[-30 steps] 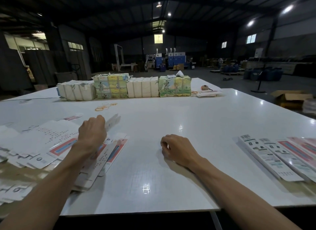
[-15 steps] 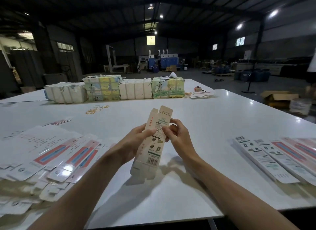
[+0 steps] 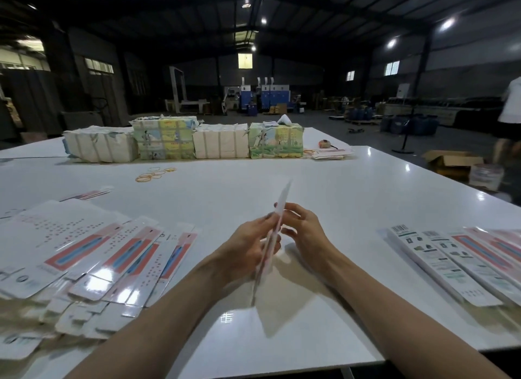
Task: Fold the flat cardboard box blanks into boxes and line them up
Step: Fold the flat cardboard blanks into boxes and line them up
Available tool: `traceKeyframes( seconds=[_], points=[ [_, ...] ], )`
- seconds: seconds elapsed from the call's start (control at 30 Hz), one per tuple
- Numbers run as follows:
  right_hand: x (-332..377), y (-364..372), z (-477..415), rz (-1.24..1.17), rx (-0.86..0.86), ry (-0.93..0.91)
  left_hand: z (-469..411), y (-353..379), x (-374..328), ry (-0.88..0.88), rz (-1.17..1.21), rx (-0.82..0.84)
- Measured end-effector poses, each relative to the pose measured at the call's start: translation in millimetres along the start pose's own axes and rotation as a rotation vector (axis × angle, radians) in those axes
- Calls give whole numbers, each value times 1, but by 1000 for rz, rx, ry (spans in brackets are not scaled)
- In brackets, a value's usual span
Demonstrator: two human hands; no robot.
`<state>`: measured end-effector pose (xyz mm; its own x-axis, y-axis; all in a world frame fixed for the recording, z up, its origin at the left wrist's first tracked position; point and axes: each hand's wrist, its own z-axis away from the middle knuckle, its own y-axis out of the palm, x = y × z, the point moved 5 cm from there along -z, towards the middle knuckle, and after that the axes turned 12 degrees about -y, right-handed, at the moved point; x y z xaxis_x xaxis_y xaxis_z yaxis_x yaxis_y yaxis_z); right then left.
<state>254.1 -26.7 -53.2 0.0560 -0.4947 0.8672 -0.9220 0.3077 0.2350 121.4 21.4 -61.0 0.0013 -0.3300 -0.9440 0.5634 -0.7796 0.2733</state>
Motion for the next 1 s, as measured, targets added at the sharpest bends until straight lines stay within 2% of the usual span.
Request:
traceKeyframes(
  seconds=[0.07,0.13,0.23,0.3,0.4,0.47,0.53,0.6,0.67,0.8,0.9,1.0],
  points=[
    [3,1,-2,51,3,-28,2,-9,2,-18,-119,-118],
    [11,-4,-5,142,-71,-66,6,-17,0,-37,-155,-146],
    [30,-14,-9,337,-166,-174,11,-21,-3,-25,-55,-140],
    [44,-11,-11,517,-149,-291,13,-19,-2,-20,-15,-131],
    [57,6,-17,754,6,-429,13,-13,0,-1,-111,-130],
    [57,18,-21,845,166,-421,13,-8,0,33,-123,-91],
    [55,25,-23,1030,277,-427,11,-6,2,42,-49,-42],
    [51,28,-23,1182,319,-486,10,-3,4,39,71,42],
    [45,27,-20,1176,291,-520,9,-2,5,33,86,45],
    [33,22,-16,1036,218,-511,8,-6,0,42,-35,-73],
    [34,19,-17,1011,232,-523,8,-4,-4,47,0,-44],
    [37,15,-20,864,190,-464,7,-7,-2,52,23,-32]
  ],
)
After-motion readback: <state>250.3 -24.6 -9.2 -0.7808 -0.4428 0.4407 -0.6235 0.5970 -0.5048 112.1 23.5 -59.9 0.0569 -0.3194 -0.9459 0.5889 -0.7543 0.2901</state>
